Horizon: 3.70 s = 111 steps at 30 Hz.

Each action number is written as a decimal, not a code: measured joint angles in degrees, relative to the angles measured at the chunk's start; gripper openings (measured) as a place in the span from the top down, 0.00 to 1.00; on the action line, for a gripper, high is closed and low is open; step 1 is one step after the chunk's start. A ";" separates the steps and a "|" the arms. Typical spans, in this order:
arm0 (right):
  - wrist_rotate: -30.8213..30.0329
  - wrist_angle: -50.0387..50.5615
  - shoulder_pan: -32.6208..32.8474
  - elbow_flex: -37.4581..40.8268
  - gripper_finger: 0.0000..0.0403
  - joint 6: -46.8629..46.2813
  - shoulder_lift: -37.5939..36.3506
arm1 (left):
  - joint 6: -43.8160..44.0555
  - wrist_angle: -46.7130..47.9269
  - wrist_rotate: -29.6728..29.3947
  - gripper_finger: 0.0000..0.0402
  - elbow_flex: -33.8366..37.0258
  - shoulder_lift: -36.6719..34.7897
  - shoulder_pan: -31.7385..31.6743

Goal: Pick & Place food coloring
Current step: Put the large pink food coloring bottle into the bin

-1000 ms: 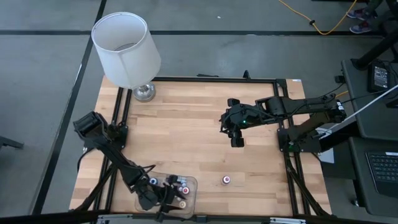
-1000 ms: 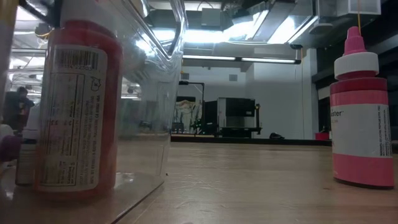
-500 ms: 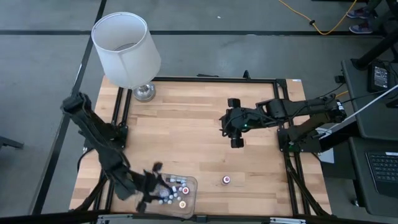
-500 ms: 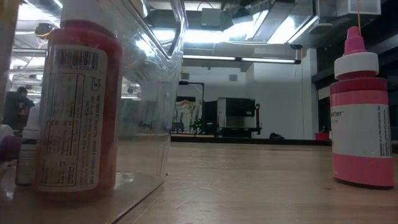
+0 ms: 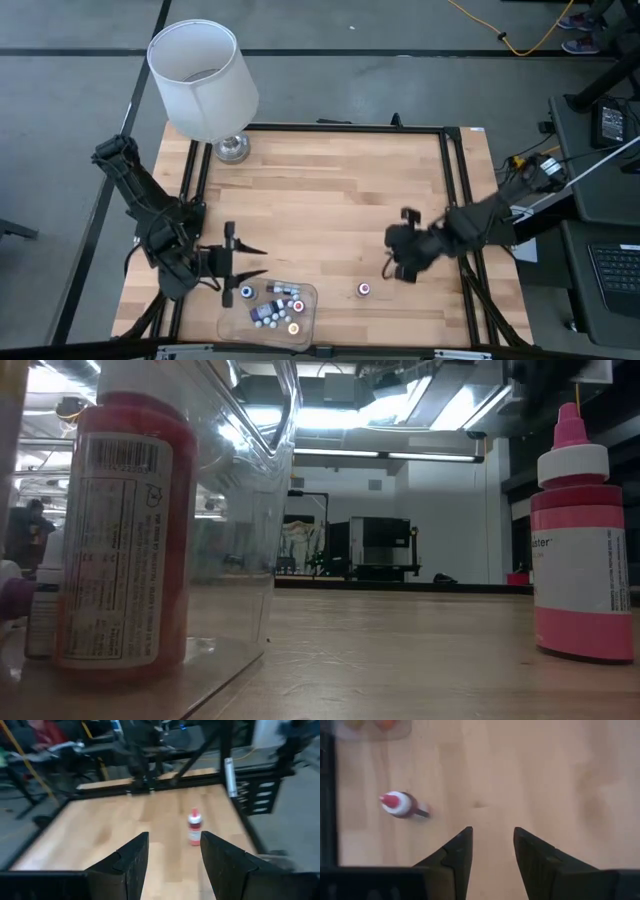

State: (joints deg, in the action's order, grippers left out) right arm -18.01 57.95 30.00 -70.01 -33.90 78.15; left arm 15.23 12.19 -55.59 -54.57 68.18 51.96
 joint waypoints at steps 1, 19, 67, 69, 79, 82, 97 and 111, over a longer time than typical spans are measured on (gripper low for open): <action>-0.81 -3.81 1.66 3.62 0.64 -4.11 -0.78 | -0.43 0.80 -1.03 0.56 0.00 0.00 0.00; 6.22 -62.93 9.18 35.00 0.29 -22.47 9.78 | -1.58 4.30 1.66 0.56 0.00 0.02 -4.50; -6.74 -72.13 7.23 28.16 0.59 -5.02 26.42 | -0.84 1.70 7.10 0.56 0.00 0.04 -4.35; -6.76 -72.13 7.25 28.16 0.61 -4.67 26.40 | -0.78 1.70 7.10 0.56 0.00 0.04 -4.35; -4.33 -73.28 7.27 28.16 0.62 -3.88 26.31 | 0.04 1.70 7.07 0.56 0.00 0.04 -4.35; -3.90 -73.68 7.27 28.16 0.53 -3.27 26.31 | 0.04 1.70 7.05 0.56 0.00 0.04 -4.35; -3.79 -76.38 5.09 28.16 0.37 0.08 26.31 | 0.07 1.72 6.45 0.56 0.00 0.04 -4.35; -2.46 -76.32 4.78 28.16 0.63 1.02 26.25 | 0.08 1.72 5.74 0.56 0.00 0.04 -4.35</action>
State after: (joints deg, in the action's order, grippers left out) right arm -20.47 -18.37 34.79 -41.85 -32.88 104.40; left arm 15.31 13.91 -49.84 -54.57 68.23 47.62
